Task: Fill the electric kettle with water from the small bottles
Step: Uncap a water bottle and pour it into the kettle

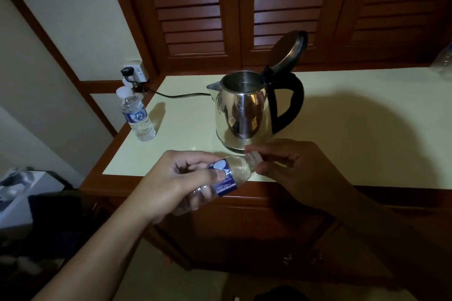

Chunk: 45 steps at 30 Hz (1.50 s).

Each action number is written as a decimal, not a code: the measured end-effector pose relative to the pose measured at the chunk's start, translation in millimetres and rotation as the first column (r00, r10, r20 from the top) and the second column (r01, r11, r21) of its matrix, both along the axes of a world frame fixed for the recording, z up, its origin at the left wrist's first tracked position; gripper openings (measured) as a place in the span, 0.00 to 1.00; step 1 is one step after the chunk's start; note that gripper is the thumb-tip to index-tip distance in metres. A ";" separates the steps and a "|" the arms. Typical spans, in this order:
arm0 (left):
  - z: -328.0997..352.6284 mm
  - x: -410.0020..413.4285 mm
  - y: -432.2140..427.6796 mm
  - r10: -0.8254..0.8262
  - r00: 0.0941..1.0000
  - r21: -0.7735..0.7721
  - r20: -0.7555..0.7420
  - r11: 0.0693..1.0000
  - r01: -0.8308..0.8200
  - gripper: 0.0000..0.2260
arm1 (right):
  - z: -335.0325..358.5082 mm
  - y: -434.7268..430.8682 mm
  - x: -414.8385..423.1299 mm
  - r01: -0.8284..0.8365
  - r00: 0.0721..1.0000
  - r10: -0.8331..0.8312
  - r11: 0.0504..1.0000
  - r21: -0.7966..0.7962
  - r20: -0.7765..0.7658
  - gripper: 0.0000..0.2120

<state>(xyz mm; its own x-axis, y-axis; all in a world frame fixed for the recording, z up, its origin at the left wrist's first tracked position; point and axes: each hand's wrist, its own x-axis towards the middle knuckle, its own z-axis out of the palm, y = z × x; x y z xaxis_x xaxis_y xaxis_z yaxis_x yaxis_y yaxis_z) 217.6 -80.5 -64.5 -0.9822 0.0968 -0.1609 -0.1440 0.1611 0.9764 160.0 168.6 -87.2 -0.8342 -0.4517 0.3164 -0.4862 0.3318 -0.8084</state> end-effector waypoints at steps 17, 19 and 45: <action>-17.5 -41.4 1.3 -0.743 0.586 0.763 0.323 0.571 0.304 0.23 | 16.4 -16.3 -21.2 -0.045 0.755 0.053 0.999 0.028 -0.654 0.27; -10.8 -45.7 7.4 -0.611 0.727 0.651 0.314 0.696 0.304 0.21 | 19.2 -17.8 -28.0 0.011 0.829 0.004 1.000 0.023 -0.559 0.24; -37.1 -153.3 236.6 -0.405 0.848 -0.227 -0.343 0.911 0.343 0.20 | 48.4 203.2 -89.0 0.411 0.911 -0.409 0.892 -0.186 0.051 0.14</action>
